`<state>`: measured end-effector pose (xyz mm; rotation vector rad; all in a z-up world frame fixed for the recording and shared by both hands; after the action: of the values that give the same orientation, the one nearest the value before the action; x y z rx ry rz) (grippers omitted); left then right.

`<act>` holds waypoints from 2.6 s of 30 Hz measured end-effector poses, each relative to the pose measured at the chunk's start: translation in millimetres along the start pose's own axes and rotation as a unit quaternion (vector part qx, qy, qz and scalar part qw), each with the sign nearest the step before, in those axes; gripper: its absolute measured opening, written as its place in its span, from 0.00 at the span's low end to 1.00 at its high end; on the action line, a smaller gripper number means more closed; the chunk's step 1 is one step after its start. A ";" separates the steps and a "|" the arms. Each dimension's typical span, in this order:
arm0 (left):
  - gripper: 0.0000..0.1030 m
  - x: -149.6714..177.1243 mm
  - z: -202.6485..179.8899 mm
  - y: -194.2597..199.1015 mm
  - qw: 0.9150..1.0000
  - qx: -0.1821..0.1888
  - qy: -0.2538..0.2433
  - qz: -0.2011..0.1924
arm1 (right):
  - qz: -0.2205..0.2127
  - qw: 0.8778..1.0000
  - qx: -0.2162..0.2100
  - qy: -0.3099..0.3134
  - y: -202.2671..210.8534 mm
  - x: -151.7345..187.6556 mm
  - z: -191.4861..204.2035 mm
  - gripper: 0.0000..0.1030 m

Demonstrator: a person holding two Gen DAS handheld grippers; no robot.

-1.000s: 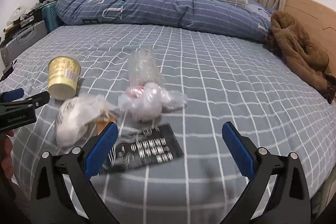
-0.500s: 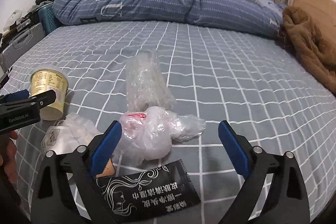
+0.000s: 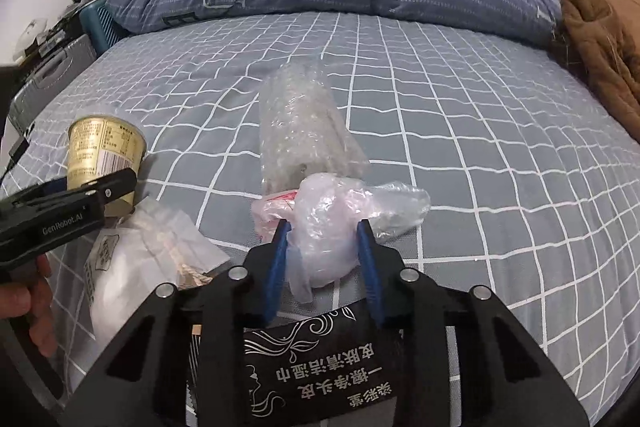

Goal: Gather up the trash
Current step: 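Grasp the yellow paper cup with the left tool while the right tool grasps the clear plastic bag, then carry the cup and plastic bag down off the bed toward the bin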

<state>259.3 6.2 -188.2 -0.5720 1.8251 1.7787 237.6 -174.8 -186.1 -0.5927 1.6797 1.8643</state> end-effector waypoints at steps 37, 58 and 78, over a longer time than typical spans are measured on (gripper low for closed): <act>0.69 12.6 -15.4 110.8 0.998 0.038 -0.003 -0.050 | -0.075 0.997 0.005 0.016 120.4 -11.1 20.4 0.30; 0.69 62.0 -44.5 156.8 0.997 0.046 -0.016 -0.064 | -0.074 0.997 0.002 0.019 159.8 30.3 20.2 0.30; 0.69 112.4 -49.3 207.9 0.996 0.052 -0.011 -0.068 | -0.060 0.998 -0.008 0.016 199.3 80.5 20.5 0.30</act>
<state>37.9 -26.6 -97.8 -0.6176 1.8070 1.5851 46.2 -158.1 -87.6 -0.7179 1.6153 1.7934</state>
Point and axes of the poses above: each gripper's, at about its wrist camera, not at the fingertips, and y roughly against the way its jaws point, z to its left, x to its underside, the point moved 8 cm from there along -y, roughly the way its jaws point, and after that the axes turned 7 degrees about -y, right-handed, at the moved point
